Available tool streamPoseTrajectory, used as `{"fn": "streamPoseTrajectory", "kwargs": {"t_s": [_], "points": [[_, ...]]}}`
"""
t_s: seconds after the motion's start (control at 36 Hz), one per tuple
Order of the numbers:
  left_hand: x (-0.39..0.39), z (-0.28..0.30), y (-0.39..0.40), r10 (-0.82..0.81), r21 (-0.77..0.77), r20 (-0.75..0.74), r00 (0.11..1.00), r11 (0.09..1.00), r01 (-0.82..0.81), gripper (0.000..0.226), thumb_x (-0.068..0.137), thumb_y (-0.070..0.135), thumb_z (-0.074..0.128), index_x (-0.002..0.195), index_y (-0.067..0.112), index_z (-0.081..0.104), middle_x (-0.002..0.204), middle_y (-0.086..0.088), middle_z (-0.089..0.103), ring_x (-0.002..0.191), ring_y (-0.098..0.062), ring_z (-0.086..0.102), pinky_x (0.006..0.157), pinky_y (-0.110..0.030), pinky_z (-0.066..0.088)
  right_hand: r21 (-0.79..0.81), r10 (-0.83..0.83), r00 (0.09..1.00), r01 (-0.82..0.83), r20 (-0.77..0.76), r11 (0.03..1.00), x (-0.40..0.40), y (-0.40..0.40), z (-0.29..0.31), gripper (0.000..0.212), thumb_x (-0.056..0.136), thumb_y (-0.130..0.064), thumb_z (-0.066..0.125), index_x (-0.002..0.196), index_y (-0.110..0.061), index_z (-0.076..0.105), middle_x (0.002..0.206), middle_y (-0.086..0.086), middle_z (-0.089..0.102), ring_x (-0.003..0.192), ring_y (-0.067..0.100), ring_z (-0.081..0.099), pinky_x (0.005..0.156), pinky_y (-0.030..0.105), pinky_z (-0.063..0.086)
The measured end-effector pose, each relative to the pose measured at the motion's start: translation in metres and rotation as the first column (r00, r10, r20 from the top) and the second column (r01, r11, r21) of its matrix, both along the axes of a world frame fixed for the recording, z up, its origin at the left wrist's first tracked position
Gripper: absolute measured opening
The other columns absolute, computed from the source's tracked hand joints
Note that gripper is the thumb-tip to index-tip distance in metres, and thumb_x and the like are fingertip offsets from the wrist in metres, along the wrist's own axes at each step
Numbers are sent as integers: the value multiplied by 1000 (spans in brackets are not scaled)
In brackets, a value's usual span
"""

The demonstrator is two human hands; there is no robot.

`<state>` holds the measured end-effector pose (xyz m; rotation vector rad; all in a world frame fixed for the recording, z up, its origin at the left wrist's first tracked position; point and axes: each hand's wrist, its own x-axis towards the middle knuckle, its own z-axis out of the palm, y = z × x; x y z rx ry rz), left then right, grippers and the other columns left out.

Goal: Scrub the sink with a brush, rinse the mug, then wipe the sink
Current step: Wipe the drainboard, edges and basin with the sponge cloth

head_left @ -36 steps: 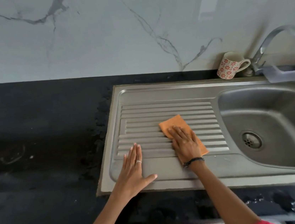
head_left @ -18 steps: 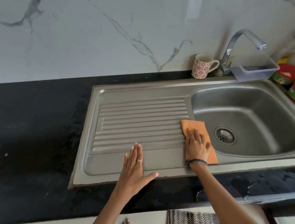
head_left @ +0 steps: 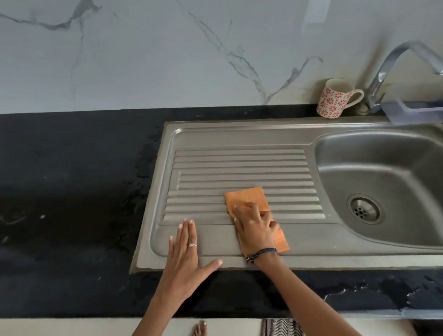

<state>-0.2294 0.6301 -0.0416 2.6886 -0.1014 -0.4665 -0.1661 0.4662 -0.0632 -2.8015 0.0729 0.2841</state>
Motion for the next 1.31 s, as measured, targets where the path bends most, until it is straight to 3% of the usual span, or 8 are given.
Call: {"fn": "streamPoseTrajectory", "kwargs": {"t_s": [0.25, 0.39, 0.53, 0.67, 1.0, 1.11, 1.22, 1.31], "points": [[3, -4, 38, 72, 18, 14, 997, 997, -73, 117, 56, 87, 12, 131, 14, -40, 138, 6, -44, 132, -8, -36, 106, -28, -26, 36, 248, 968, -247, -20, 968, 20, 76, 2, 39, 99, -44, 28, 137, -41, 38, 145, -2, 28, 120, 33, 32, 95, 50, 30], [5, -10, 53, 98, 70, 13, 995, 993, -99, 124, 40, 95, -16, 131, 14, -39, 136, 6, -46, 131, -8, -36, 103, -27, -29, 53, 382, 924, -382, 2, 923, 32, 106, 1, 39, 99, -44, 28, 136, -41, 43, 145, -9, 32, 123, 30, 32, 95, 47, 29], [3, -13, 66, 114, 66, 13, 993, 991, -114, 127, 42, 97, -10, 134, 13, -34, 141, 3, -38, 133, -10, -32, 105, -29, -25, 43, 503, 864, -502, -32, 864, 45, 117, -2, 40, 99, -46, 26, 136, -44, 41, 148, -15, 30, 128, 28, 29, 98, 46, 27], [1, -13, 73, 130, 69, -6, 991, 989, -130, 126, 43, 98, -7, 130, 13, -40, 141, 2, -41, 132, -10, -36, 103, -26, -28, 92, 610, 791, -612, 47, 786, 36, 111, -4, 78, 74, -58, -5, 129, -43, 48, 144, -25, 36, 119, 26, 36, 94, 44, 27], [-5, -2, 58, 127, 63, 26, 992, 990, -129, 131, 42, 100, 1, 129, 12, -40, 138, 5, -43, 130, -8, -37, 103, -26, -27, 188, 798, 602, -781, -27, 596, 26, 85, -2, 84, 70, -62, -2, 134, -37, 46, 139, -14, 46, 119, 25, 34, 102, 43, 21], [-12, 1, 50, 127, 60, 29, 991, 990, -128, 132, 43, 101, 5, 131, 13, -41, 138, 6, -44, 130, -7, -38, 101, -25, -31, 292, 816, 577, -784, 21, 547, 19, 71, 6, 53, 91, -54, 24, 127, -32, 56, 116, -22, 53, 121, 27, 35, 105, 42, 17], [-20, 2, 41, 144, 82, 23, 989, 986, -145, 133, 40, 101, 5, 131, 15, -41, 138, 5, -44, 132, -11, -36, 102, -27, -28, 283, 815, 579, -780, -12, 559, 19, 62, 12, 35, 99, -36, 36, 129, -31, 54, 88, -35, 30, 120, 24, 33, 104, 36, 16], [-26, 2, 33, 162, 92, 5, 987, 983, -161, 131, 36, 102, 0, 125, 17, -47, 137, 5, -46, 131, -11, -37, 102, -28, -26, 291, 823, 568, -789, 10, 541, 20, 53, 6, 50, 90, -50, 26, 128, -34, 54, 113, -30, 49, 115, 22, 34, 102, 36, 16]]}}
